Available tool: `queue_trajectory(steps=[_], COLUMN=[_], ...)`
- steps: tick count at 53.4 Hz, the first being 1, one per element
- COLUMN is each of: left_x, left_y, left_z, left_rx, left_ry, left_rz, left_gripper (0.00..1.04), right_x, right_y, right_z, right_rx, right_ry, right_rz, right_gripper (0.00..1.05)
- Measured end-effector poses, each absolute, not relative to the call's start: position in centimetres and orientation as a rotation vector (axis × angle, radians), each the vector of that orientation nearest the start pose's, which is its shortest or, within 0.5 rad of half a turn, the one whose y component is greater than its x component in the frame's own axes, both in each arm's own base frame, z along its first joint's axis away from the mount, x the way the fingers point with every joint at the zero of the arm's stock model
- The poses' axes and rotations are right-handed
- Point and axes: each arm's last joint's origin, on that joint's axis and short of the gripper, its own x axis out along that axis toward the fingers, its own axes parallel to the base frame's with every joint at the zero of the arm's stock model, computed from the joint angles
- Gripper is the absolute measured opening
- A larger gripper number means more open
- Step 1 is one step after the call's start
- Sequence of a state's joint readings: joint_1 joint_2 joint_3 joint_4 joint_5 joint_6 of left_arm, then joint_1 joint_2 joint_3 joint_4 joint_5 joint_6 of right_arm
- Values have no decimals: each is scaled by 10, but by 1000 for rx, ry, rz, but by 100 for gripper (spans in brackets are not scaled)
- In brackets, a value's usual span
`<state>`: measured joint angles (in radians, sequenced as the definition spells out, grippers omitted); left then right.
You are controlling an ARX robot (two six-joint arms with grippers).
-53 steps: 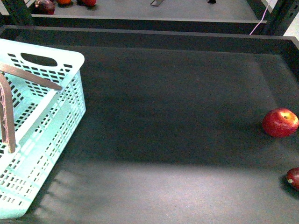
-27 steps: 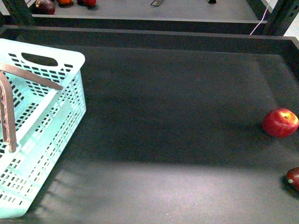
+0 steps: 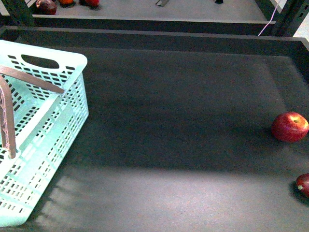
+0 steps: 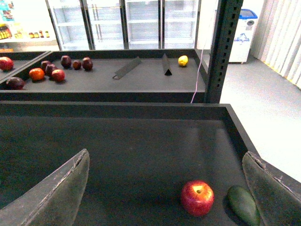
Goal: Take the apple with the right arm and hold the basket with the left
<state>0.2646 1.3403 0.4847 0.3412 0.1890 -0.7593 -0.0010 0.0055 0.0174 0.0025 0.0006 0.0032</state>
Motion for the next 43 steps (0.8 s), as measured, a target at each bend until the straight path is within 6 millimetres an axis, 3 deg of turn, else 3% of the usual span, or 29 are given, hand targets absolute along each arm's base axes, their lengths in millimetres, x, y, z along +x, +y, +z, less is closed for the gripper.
queue_trajectory(steps=[8,23,40,43], left_x=[272,307,326,327], left_y=[67,74,64,62], left_z=[156,142,133,131], left_rx=[-956,-1055,-1036,-1034], left_ry=[478,502,554,564], left_rz=[284,339,367,376], left_gripper=[98,98,98,88], right_x=[97,97,97,97], right_y=[0,0,0,0], right_z=[169,169,169,169], right_rx=[3,3,3,3], right_ry=[-14,-14,-14,-14], right_rz=[-2,-2,-2,-2], right_gripper=[96,96,96,96])
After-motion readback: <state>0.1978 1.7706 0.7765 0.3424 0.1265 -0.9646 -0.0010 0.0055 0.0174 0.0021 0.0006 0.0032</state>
